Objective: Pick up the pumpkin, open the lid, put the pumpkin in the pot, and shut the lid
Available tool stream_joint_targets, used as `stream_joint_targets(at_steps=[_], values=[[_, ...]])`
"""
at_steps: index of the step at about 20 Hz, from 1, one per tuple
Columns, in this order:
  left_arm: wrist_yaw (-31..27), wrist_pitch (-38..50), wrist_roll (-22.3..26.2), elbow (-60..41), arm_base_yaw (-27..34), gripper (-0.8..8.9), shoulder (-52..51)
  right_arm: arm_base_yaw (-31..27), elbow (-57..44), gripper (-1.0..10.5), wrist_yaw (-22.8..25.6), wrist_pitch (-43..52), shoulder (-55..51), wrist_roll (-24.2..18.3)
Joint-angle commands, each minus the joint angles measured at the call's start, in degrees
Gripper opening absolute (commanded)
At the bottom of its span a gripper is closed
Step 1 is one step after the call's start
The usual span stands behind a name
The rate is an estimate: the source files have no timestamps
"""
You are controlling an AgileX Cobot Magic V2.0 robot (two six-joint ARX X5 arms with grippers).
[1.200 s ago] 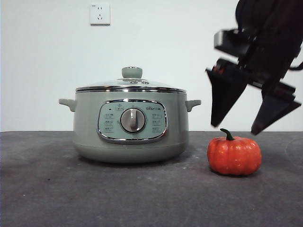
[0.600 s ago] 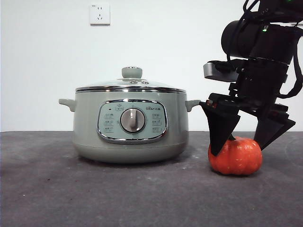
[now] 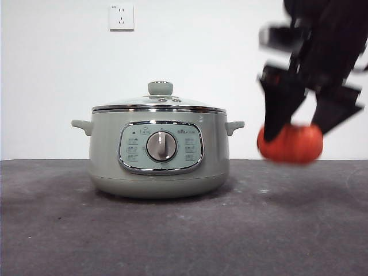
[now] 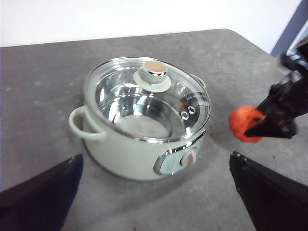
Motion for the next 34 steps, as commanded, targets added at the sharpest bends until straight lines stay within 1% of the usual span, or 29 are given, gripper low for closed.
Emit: stream_joint_targets(at_steps=[1, 4, 8, 10, 13, 17, 22, 25, 27, 28, 29, 30, 31, 32, 34], values=[[0.1, 3.8, 0.4, 2.1, -2.5, 7.86, 5.1, 0.1, 0.0, -0.1, 0.0, -0.8, -6.4, 0.8], [-0.4, 9.2, 0.4, 5.8, -6.8, 7.86, 13.8, 0.1, 0.0, -0.1, 0.0, -2.5, -14.5, 1.7], [-3.4, 15.1, 0.5, 12.7, -12.4, 7.86, 26.9, 0.1, 0.0, -0.1, 0.0, -4.2, -22.7, 2.5], [-4.9, 15.5, 1.2, 17.3, -14.7, 7.86, 33.4, 0.1, 0.0, -0.1, -0.1, -5.1, -25.6, 3.5], [-9.0, 15.5, 4.2, 24.2, -18.0, 7.86, 43.2, 0.1, 0.0, -0.1, -0.1, -5.7, -28.5, 3.8], [-12.1, 16.5, 5.9, 30.1, -20.2, 7.86, 53.2, 0.1, 0.0, -0.1, -0.1, -7.0, -30.3, 4.7], [-12.6, 19.3, 6.3, 30.6, -21.4, 7.86, 59.6, 0.1, 0.0, -0.1, -0.1, -8.0, -31.0, 4.9], [-14.0, 19.6, 6.4, 30.6, -21.8, 7.84, 61.0, 0.1, 0.0, -0.1, -0.1, -8.0, -31.0, 4.9], [-16.1, 20.1, 6.4, 30.6, -22.4, 7.7, 61.1, 0.1, 0.0, -0.1, -0.1, -8.0, -31.0, 4.9], [-16.7, 20.3, 6.5, 30.6, -22.6, 6.91, 61.1, 0.1, 0.0, -0.1, -0.1, -8.0, -31.0, 4.8], [-16.7, 20.3, 6.5, 30.6, -22.7, 5.57, 61.1, 0.1, 0.0, -0.1, -0.1, -8.0, -31.0, 4.8], [-16.7, 20.2, 6.5, 30.6, -22.7, 3.98, 61.1, 0.1, 0.0, -0.1, -0.1, -8.0, -31.0, 4.8], [-16.7, 20.2, 6.5, 30.6, -22.8, 3.03, 61.1, 0.1, 0.0, -0.1, -0.1, -8.0, -31.0, 4.8], [-16.7, 20.1, 6.5, 30.6, -22.8, 2.6, 61.1, 0.1, 0.0, -0.1, -0.1, -8.0, -31.0, 4.8], [-16.7, 19.6, 6.5, 30.6, -22.8, 2.37, 61.1, 0.1, 0.0, -0.1, 0.0, -8.0, -31.0, 4.8]])
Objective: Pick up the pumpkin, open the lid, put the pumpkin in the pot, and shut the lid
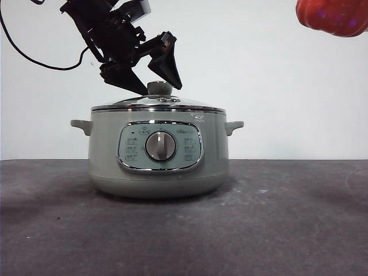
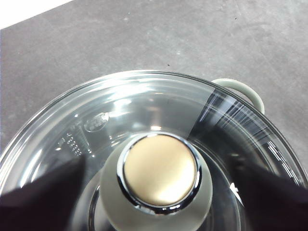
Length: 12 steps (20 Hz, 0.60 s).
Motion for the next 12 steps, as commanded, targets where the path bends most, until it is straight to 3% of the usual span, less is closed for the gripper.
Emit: stream_joint_targets(at_steps=[1, 2, 6, 8, 12], values=[[-0.1, -0.5, 0.5, 0.1, -0.2, 1.79, 0.3, 0.1, 0.0, -0.1, 0.0, 0.1, -0.1, 0.5], [-0.1, -0.8, 0.5, 0.1, -0.2, 1.12, 0.3, 0.1, 0.0, -0.1, 0.0, 0.2, -0.1, 0.5], [-0.1, -1.6, 0.5, 0.1, -0.2, 0.79, 0.3, 0.1, 0.0, -0.1, 0.0, 0.2, -0.1, 0.5], [-0.1, -1.6, 0.5, 0.1, -0.2, -0.12, 0.3, 0.1, 0.0, -0.1, 0.0, 0.2, -0.1, 0.5], [-0.1, -1.4, 0.3, 0.2, -0.2, -0.08, 0.3, 0.1, 0.0, -0.1, 0.0, 0.5, -0.1, 0.5]])
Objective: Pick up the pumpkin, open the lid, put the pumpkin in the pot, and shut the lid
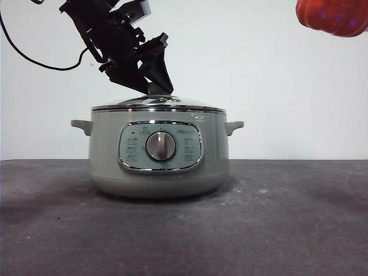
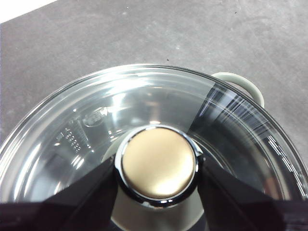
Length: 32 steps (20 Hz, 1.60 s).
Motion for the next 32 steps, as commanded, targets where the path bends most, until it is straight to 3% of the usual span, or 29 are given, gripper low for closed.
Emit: stream_joint_targets(at_steps=[1, 10, 14, 18, 23, 28, 32], values=[[-0.1, -0.4, -0.7, 0.3, -0.2, -0.08, 0.2, 0.1, 0.0, -0.1, 0.0, 0.8, -0.1, 0.5], [-0.3, -3.4, -1.3, 0.4, 0.4, -0.08, -11.4, 0.1, 0.0, -0.1, -0.3, 6.1, 0.7, 0.5], [-1.8, -9.2, -1.3, 0.4, 1.2, -0.08, -21.5, 0.3, 0.1, -0.1, -4.7, 14.1, 6.0, 1.0], [-5.1, -16.7, -1.2, 0.4, 1.5, -0.08, -32.2, 2.9, 5.3, -0.1, -6.1, 20.8, 17.9, 1.0], [-7.6, -24.7, -1.3, 0.4, 1.5, -0.09, -43.0, 6.6, 21.7, -0.1, -6.1, 21.0, 37.9, -1.1], [-7.7, -29.8, -1.6, 0.4, 1.4, -0.08, -48.8, 9.4, 36.3, -0.1, -5.6, 20.8, 55.3, -2.9], [-7.6, -30.9, -2.1, 0.4, 1.4, -0.09, -50.2, 10.5, 39.4, -0.1, -5.2, 21.9, 63.7, -4.0]])
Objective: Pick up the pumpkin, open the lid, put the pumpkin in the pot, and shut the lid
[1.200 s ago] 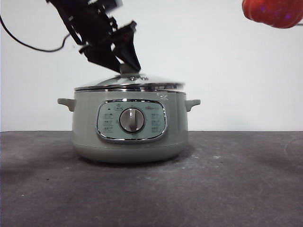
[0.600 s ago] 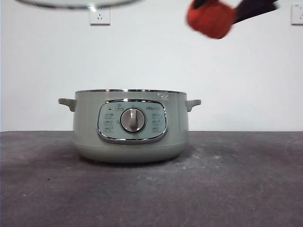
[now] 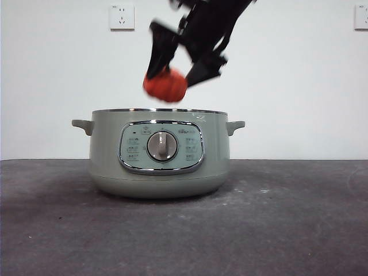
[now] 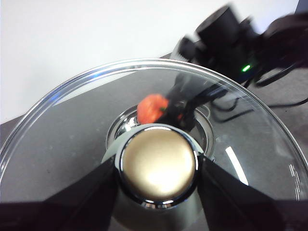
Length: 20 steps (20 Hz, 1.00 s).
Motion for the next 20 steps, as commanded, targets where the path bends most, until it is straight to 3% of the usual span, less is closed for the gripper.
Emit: stream_joint_targets(at_steps=[1, 11, 12, 15, 16, 20], values=[[0.0, 2.2, -0.7, 0.3, 0.1, -0.08, -0.9, 0.6, 0.2, -0.1, 1.6, 0.5, 3.7, -1.4], [0.0, 1.0, -0.7, 0.3, 0.1, -0.08, -0.9, 2.6, 0.2, -0.1, 4.6, -4.6, 9.3, -6.8], [0.0, 0.9, -0.7, 0.3, 0.1, -0.08, -0.9, 2.7, 0.2, 0.2, 4.7, -5.4, 9.5, -7.0], [0.0, 0.7, -0.7, 0.3, 0.1, -0.09, -0.9, 2.7, 0.2, 4.3, 4.7, -6.1, 9.5, -6.8], [0.1, 0.7, -0.7, 0.3, 0.1, -0.08, -0.9, 2.7, 0.2, 5.0, 4.8, -6.2, 9.5, -6.3], [0.1, 0.8, -0.5, 0.3, 0.1, -0.09, -0.7, 2.7, 0.2, 5.8, 6.1, -5.8, 7.8, -5.4]])
